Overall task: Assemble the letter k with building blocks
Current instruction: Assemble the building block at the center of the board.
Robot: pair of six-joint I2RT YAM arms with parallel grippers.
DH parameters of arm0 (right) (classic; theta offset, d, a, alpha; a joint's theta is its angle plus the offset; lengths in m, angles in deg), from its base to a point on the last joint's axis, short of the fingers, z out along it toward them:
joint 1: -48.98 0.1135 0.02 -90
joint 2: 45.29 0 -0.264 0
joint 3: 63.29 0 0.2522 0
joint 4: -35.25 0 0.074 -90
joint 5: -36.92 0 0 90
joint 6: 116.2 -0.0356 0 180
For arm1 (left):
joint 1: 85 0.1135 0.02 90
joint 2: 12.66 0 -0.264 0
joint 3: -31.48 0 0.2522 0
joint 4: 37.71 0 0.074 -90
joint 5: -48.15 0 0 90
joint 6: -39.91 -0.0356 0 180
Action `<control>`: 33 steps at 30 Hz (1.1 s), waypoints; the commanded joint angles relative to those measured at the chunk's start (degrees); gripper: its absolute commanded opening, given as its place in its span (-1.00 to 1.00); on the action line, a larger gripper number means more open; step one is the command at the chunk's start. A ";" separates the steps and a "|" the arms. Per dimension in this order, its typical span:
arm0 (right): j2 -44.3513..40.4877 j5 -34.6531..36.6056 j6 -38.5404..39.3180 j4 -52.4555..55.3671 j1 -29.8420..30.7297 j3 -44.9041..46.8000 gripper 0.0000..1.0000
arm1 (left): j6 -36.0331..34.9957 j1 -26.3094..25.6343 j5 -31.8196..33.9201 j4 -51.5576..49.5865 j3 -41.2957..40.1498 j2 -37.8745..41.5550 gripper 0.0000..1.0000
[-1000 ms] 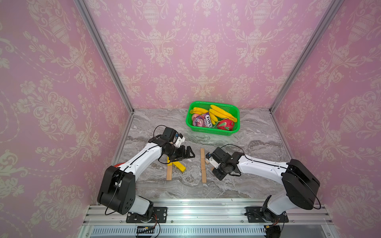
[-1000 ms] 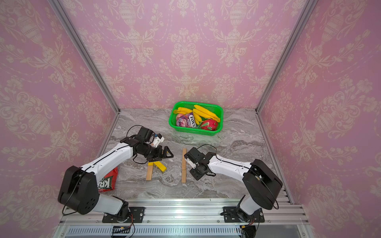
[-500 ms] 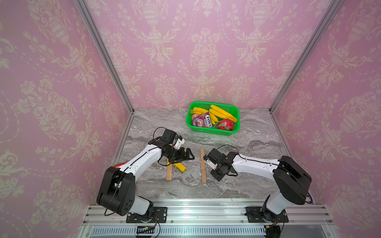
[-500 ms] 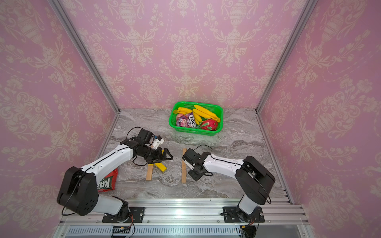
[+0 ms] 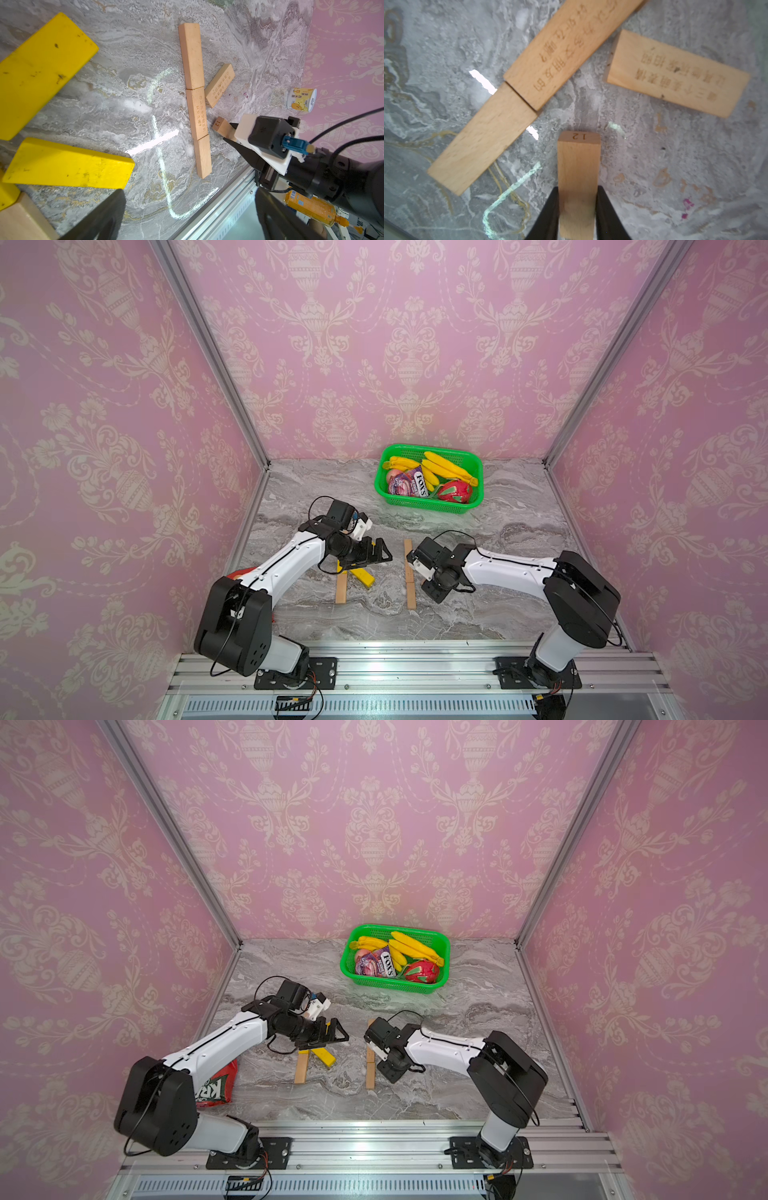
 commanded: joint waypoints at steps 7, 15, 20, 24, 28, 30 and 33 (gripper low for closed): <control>0.35 0.09 0.51 0.34 0.37 -1.28 -0.31 | 0.03 0.59 -0.22 -0.10 -0.09 0.41 0.98; 0.45 0.08 0.36 0.65 0.42 -1.67 -0.28 | 0.11 0.56 -0.20 -0.11 -0.36 0.65 0.99; -1.33 0.57 -0.51 1.35 0.36 -0.56 -0.12 | -0.11 0.59 -0.44 -0.19 0.07 0.17 0.98; -2.33 0.95 -1.21 1.57 0.36 1.03 -0.06 | -0.02 0.59 -0.55 0.05 0.25 -0.40 0.98; -3.19 0.91 -1.61 1.75 0.41 2.18 -0.08 | 0.25 0.56 -0.73 0.19 0.33 -0.58 0.98; -3.32 1.01 -1.80 1.79 0.38 2.65 -0.07 | 0.25 0.59 -0.73 0.18 0.35 -0.58 0.98; -3.29 1.03 -2.01 1.66 0.33 3.02 -0.09 | 0.38 0.59 -0.77 0.10 0.51 -0.67 0.98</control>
